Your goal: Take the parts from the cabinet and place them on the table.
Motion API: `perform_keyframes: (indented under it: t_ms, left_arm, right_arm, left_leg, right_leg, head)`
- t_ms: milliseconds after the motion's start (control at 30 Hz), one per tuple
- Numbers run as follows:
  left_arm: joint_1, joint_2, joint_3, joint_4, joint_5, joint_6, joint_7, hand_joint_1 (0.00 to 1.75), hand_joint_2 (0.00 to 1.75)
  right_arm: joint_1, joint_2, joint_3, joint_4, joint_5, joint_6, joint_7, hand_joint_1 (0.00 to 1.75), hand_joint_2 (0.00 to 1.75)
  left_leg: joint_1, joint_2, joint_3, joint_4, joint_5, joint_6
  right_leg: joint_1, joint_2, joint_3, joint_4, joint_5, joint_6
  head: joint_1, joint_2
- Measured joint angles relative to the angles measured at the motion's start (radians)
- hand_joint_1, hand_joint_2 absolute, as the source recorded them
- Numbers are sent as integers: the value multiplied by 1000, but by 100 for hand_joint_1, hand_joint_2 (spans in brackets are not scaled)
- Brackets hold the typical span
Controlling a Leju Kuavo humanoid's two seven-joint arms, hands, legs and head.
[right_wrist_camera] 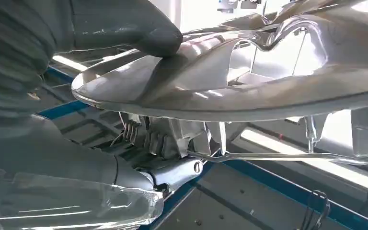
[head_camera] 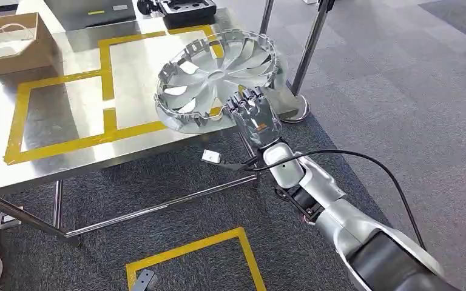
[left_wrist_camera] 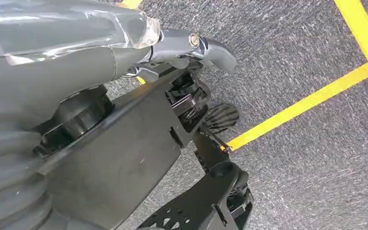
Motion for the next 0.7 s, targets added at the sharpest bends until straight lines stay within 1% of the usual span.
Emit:
perform_keyframes:
  t_ms: [367,567,700]
  left_arm:
    - [0,0,0,0,-1,5,-6,0,175]
    - [1,0,0,0,3,14,-14,0,175]
    - [1,0,0,0,5,16,-16,0,175]
  right_arm:
    - [1,6,7,9,0,0,0,175,175]
    - [7,9,0,13,-13,0,-36,175,175]
    - [13,18,-7,22,-6,0,-29,175,175]
  left_leg:
    - [0,0,0,0,0,0]
    - [0,0,0,0,0,0]
    - [-1,0,-1,1,-1,0]
  right_leg:
    - [0,0,0,0,0,0]
    - [0,0,0,0,0,0]
    - [0,0,1,-1,0,0]
  head:
    - [0,0]
    - [0,0]
    - [0,0]
